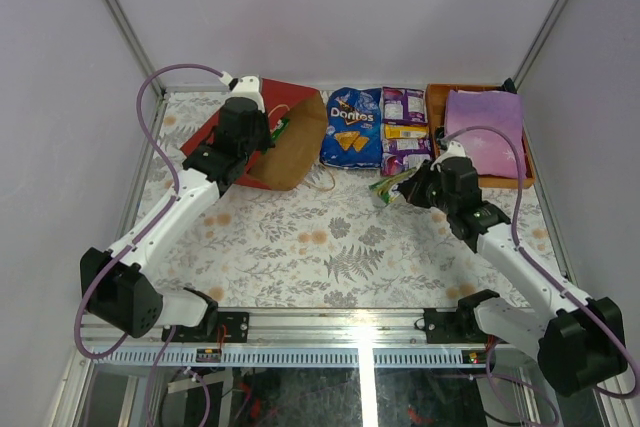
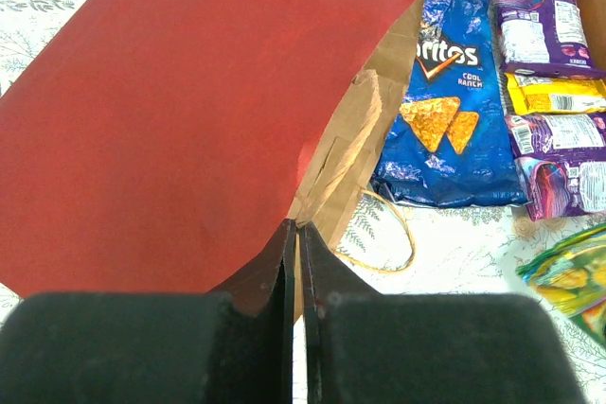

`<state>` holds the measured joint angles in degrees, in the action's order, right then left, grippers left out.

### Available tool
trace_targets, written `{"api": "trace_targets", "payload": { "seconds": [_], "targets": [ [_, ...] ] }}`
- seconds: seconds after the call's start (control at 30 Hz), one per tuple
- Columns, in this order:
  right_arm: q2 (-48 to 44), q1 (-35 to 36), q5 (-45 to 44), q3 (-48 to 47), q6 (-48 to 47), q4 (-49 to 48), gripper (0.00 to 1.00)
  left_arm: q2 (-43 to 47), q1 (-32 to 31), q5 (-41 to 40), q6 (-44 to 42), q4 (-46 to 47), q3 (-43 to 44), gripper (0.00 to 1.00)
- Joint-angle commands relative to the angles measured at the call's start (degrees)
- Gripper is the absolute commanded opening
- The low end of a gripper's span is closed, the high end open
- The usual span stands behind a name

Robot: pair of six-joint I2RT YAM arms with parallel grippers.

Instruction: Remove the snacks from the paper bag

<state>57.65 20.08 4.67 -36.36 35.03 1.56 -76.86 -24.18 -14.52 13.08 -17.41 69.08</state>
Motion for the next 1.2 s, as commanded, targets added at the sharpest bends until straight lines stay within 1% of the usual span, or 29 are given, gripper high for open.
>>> {"api": "trace_targets", "payload": {
  "seconds": [0.0, 0.1, 0.2, 0.3, 0.37, 0.43, 0.5, 0.6, 0.7, 0.83, 0.93, 1.0, 1.17],
  "targets": [
    [3.08, -0.22, 5.45, -3.76, -0.38, 2.05, 0.0, 1.57, -0.51, -0.4, -0.69, 0.53, 0.41, 0.01],
    [1.48, -0.26, 0.66, -3.51, 0.28, 6.32, 0.0, 1.63, -0.51, -0.67, -0.86, 0.6, 0.18, 0.01],
    [-4.1, -0.41, -7.02, -2.72, 1.38, 10.17, 0.0, 1.5, -0.51, -0.81, -0.95, 1.09, -0.21, 0.02],
    [-8.17, -3.17, -10.95, -2.73, 1.97, 13.86, 0.0, 0.93, -0.51, -0.7, -1.04, 1.72, -0.4, 0.02],
    [-8.75, -7.51, -9.3, -3.42, 2.15, 17.41, 0.0, 0.44, -0.55, -0.61, -1.25, 2.04, -0.62, 0.02],
    [-8.4, -14.04, -4.97, -3.62, 2.82, 19.32, 0.0, 0.06, -0.48, -0.72, -1.68, 2.33, -0.78, 0.01],
    [-7.93, -18.44, -2.53, -3.28, 4.23, 20.47, 0.0, -0.29, -0.43, -1.25, -2.27, 2.38, -0.83, 0.02],
    [-7.55, -23.73, -1.79, -3.19, 6.5, 22.21, 0.0, -0.08, -0.45, -2.42, -2.98, 2.45, -1.18, 0.02],
    [-7.87, -27.57, -2.31, -4.27, 7.62, 23.69, 0.0, 0.57, -0.43, -2.72, -3.36, 2.91, -1.88, 0.02],
    [-8.26, -29.29, -6.92, -7.31, 7.49, 26.11, 0.0, 1.7, -0.49, -2.11, -3.74, 4.15, -2.93, 0.02],
    [-8.86, -29.47, -11.52, -8.03, 9.47, 27.03, 0.0, 2.33, -0.45, -2.56, -4.24, 5.25, -3.87, 0.02],
    [-8.97, -29.48, -14.92, -8.03, 12.59, 27.97, 0.0, 2.17, -0.47, -2.44, -4.17, 5.12, -3.66, 0.02],
    [-7.01, -29.61, -23.24, -9.87, 20.15, 33.8, 0.0, 2.45, -0.48, -0.7, -3.77, 5.19, -3.75, 0.02]
  ]
}}
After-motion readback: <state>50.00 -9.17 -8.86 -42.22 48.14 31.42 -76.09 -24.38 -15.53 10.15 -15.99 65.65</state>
